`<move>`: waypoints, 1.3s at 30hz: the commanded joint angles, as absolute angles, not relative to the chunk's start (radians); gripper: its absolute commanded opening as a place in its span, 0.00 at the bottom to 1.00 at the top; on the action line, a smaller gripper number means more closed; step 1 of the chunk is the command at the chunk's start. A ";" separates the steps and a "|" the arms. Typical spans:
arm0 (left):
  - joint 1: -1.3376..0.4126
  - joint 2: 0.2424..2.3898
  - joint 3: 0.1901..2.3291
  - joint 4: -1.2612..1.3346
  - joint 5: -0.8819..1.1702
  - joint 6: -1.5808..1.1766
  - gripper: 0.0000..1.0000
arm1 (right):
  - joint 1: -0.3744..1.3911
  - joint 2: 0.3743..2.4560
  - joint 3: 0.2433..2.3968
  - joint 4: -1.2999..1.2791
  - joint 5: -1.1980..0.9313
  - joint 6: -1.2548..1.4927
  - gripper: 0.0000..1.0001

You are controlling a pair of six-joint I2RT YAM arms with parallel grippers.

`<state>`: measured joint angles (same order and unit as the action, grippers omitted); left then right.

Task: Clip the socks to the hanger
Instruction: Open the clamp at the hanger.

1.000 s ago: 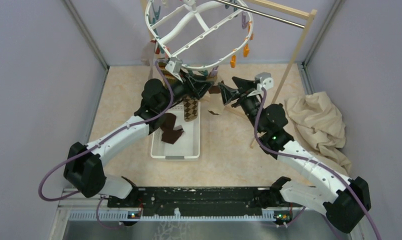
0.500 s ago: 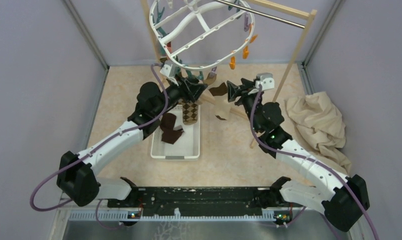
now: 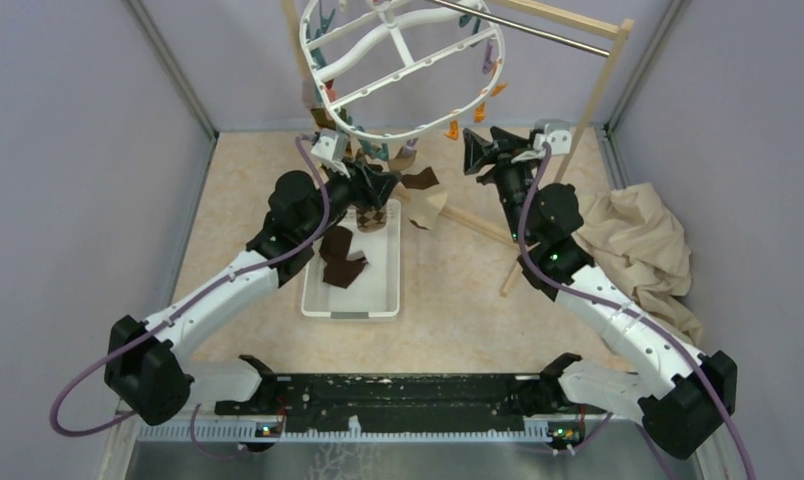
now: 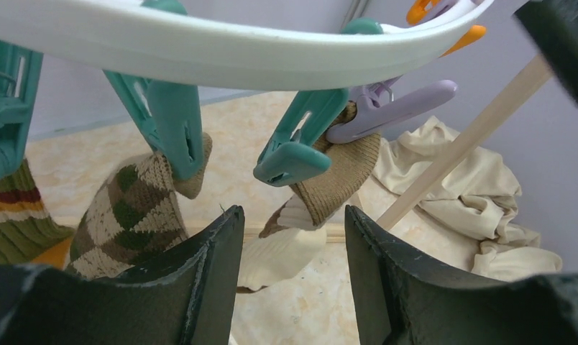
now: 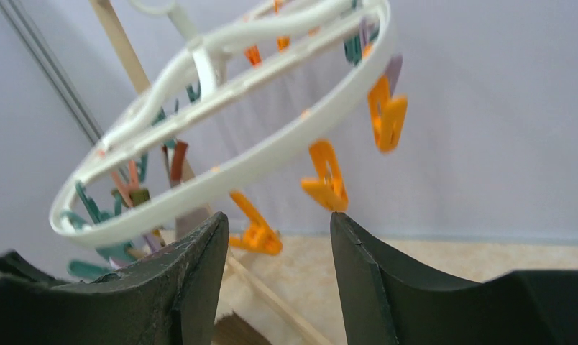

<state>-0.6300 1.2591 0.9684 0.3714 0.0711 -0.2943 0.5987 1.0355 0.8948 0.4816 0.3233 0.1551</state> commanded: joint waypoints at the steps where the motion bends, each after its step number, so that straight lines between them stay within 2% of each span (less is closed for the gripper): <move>1: -0.621 1.201 0.955 0.336 0.010 -0.284 0.59 | 0.583 1.086 1.039 0.523 0.314 0.170 0.54; 13: -0.600 1.122 0.970 0.243 -0.131 -0.241 0.60 | 0.574 1.137 1.072 0.523 0.153 0.190 0.54; 17: -0.600 1.116 0.962 0.258 -0.111 -0.240 0.60 | 0.574 1.077 0.980 0.565 0.087 0.097 0.55; 26: -0.593 1.165 0.995 0.257 -0.089 -0.244 0.61 | 0.575 1.009 0.941 0.472 -0.020 -0.094 0.56; 31: -0.594 1.149 0.975 0.307 -0.010 -0.258 0.61 | 0.575 1.009 0.918 0.457 0.022 -0.120 0.53; 39: -0.594 1.040 0.944 0.410 0.263 -0.394 0.61 | 0.563 1.014 0.909 0.474 0.024 -0.073 0.52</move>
